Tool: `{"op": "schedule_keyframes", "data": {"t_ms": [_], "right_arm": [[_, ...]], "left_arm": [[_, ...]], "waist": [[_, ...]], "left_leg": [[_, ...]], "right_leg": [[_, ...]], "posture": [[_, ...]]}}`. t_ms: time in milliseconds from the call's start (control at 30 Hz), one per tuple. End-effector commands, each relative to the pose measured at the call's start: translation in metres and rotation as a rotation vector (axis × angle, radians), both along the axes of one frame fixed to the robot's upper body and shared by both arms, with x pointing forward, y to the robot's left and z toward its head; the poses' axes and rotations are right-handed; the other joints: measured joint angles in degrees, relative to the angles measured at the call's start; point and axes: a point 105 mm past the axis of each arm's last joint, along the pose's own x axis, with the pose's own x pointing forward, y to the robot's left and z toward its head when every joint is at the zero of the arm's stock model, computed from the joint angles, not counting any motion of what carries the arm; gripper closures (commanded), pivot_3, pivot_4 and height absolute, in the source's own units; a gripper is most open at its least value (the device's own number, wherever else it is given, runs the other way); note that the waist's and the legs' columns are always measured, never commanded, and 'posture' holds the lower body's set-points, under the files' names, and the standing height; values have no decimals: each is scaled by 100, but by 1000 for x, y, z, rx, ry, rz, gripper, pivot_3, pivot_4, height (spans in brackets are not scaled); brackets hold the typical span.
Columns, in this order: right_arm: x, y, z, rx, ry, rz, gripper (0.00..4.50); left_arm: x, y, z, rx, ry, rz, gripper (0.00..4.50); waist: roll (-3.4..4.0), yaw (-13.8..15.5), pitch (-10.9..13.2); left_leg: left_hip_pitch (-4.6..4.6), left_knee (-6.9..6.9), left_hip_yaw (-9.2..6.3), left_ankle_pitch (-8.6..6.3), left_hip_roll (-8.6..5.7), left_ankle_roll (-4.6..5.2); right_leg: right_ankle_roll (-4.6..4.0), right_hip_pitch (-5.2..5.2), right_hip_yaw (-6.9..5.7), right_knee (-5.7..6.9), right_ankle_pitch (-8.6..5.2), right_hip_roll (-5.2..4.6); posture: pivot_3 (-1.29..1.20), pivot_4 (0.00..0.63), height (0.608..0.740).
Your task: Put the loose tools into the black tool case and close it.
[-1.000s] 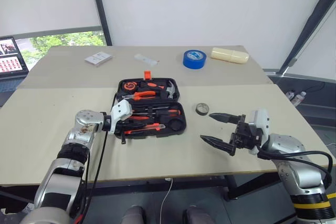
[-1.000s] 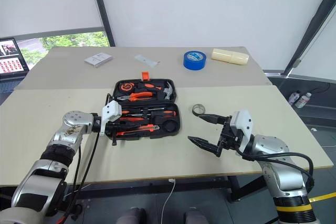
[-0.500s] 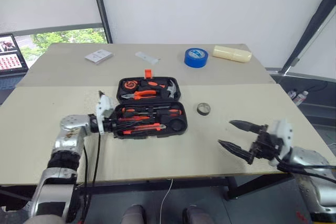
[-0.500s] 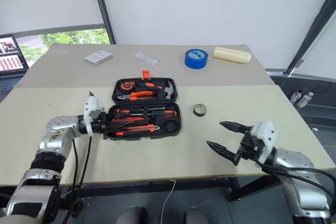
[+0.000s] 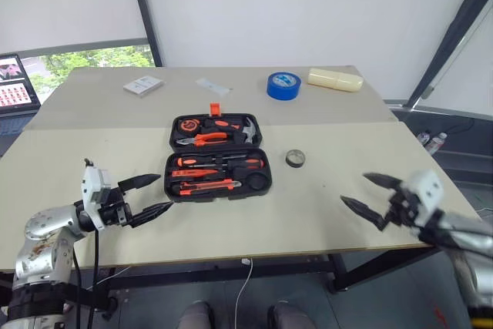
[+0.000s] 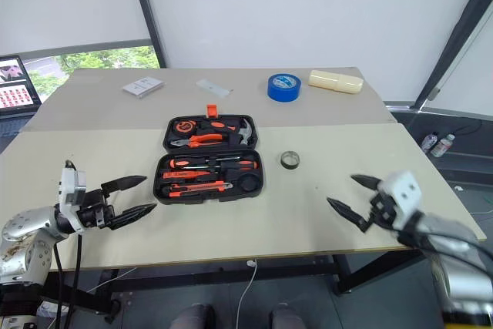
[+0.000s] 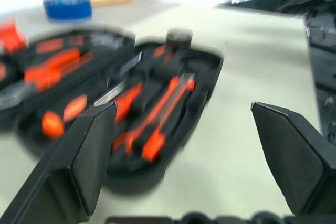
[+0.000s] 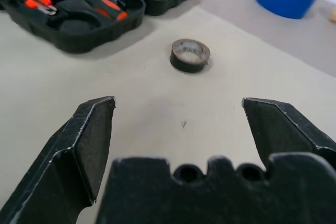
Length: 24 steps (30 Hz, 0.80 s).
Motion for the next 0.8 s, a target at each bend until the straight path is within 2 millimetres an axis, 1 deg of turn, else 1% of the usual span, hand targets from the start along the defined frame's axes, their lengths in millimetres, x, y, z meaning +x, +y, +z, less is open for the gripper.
{"op": "schedule_keyframes", "data": {"t_ms": [33,67,100,167,200,267,400,433,467,600,633,800], "right_arm": [[32,34,9,-111,109,101,0],[38,39,11,-134,128,117,0],[52,48,8,-194,155,137,0],[71,58,4,-276,202,147,0],[82,60,2,-289,228,127,0],[93,58,-5,-354,258,115,0],[107,63,-14,-383,295,113,0],[109,63,-16,-398,304,105,508],[111,63,-18,-412,309,102,736],[118,69,-16,-422,293,115,2149],[118,70,-16,-424,286,124,2418],[113,79,-8,-410,263,231,4158]], "left_arm": [[-1,-17,12,-28,-36,-56,128],[-2,-20,11,-27,-33,-67,128],[-1,-23,10,-27,-36,-74,128],[1,-29,9,-22,-39,-84,128],[2,-32,8,-19,-42,-84,128],[2,-36,7,-10,-48,-91,128],[3,-39,9,-1,-60,-94,128],[3,-39,9,1,-62,-94,0],[3,-39,8,4,-64,-94,0],[3,-39,8,6,-64,-89,0],[3,-38,7,7,-64,-88,0],[2,-35,6,8,-62,-79,0]], "waist": [[3,-12,1],[5,-17,2],[5,-20,2],[5,-30,2],[5,-33,2],[5,-17,2],[5,54,3],[6,43,3],[6,33,4],[8,2,5],[8,0,5],[10,-16,6]], "left_leg": [[3,1,2,2,0,4],[-12,1,7,11,-1,18],[-38,1,6,34,-2,55],[-44,3,7,35,1,57],[-50,-1,6,35,0,57],[-66,-10,1,31,0,59],[-94,-10,-6,9,-1,64],[-98,-9,-5,3,-1,66],[-104,-9,-5,2,-2,66],[-105,-6,-4,0,-2,65],[-102,-6,-4,0,-1,65],[-94,-4,-4,1,0,65]], "right_leg": [[1,-11,4,0,0,3],[1,-19,14,2,2,4],[6,-34,14,3,6,5],[-5,-41,15,3,24,11],[5,-45,15,2,27,11],[9,-56,13,-1,22,18],[15,-68,2,-6,12,17],[16,-67,2,-18,13,17],[18,-67,2,-24,14,16],[22,-67,2,-26,17,16],[22,-66,2,-24,17,16],[21,-60,2,-21,18,17]], "posture": [[0,150,740],[0,150,740],[0,150,740],[0,150,740],[0,150,740],[0,150,740],[0,150,740],[0,150,740],[0,150,740],[0,150,740],[0,150,740],[0,150,740]]}}
